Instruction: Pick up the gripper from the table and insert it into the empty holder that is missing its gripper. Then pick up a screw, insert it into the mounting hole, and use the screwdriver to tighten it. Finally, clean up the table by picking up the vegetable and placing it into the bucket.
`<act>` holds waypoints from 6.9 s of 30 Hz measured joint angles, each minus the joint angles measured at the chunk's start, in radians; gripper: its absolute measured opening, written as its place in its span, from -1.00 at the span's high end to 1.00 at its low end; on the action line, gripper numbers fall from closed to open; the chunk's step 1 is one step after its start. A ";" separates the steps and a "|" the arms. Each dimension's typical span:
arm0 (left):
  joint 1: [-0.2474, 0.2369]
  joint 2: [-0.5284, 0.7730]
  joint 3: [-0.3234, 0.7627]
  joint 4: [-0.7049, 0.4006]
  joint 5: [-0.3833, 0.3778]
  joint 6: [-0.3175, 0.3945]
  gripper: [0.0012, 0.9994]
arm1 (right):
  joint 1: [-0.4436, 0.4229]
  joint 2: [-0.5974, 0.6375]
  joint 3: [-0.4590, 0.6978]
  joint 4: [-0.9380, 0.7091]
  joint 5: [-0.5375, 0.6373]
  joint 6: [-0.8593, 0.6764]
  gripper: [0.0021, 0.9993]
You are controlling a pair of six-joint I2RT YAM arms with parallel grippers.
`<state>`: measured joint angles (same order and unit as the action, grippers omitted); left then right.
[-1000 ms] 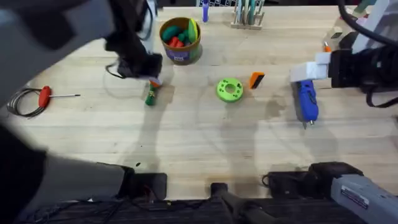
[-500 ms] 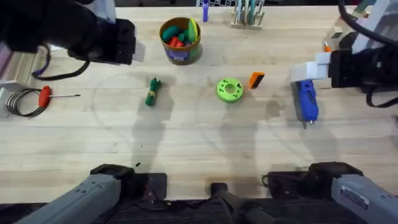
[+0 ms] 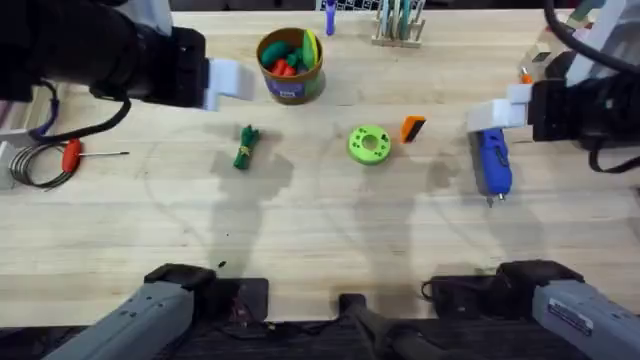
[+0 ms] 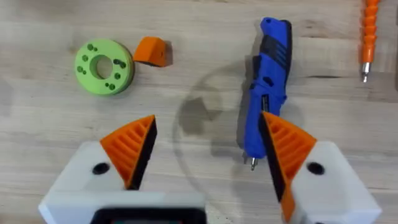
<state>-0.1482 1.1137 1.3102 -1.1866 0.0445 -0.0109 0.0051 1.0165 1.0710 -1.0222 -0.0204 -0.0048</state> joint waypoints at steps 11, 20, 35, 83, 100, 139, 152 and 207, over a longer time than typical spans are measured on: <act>0.000 0.000 0.000 0.000 -0.001 -0.001 -0.97 | 0.000 0.000 0.000 0.000 0.000 0.000 -0.98; 0.000 0.000 0.000 -0.068 -0.008 -0.001 -0.97 | 0.000 0.000 0.000 0.000 0.000 0.000 -0.99; 0.000 -0.041 0.000 0.001 -0.011 -0.001 -0.97 | 0.000 0.000 0.000 0.000 0.000 0.000 -0.98; 0.087 -0.971 -1.116 1.120 0.244 -0.001 -0.97 | 0.000 0.000 0.000 0.000 0.000 0.000 -0.98; 0.092 -1.108 -1.304 1.361 0.312 -0.001 -0.97 | 0.000 0.000 0.000 0.000 0.000 0.000 -0.98; 0.092 -1.108 -1.302 1.069 1.093 0.054 -0.97 | 0.000 0.000 0.000 0.000 0.000 0.000 -0.98; 0.092 -1.109 -1.302 1.068 1.097 0.063 -0.97 | 0.000 0.000 0.000 0.000 0.000 0.000 -0.98; 0.092 -1.108 -1.302 1.068 1.097 0.064 -0.97 | 0.186 0.149 0.120 -0.102 0.008 0.264 -0.99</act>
<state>-0.0560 0.0054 0.0086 -0.1188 1.1418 0.0528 0.1907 1.1659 1.1909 -1.1246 -0.0128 0.2593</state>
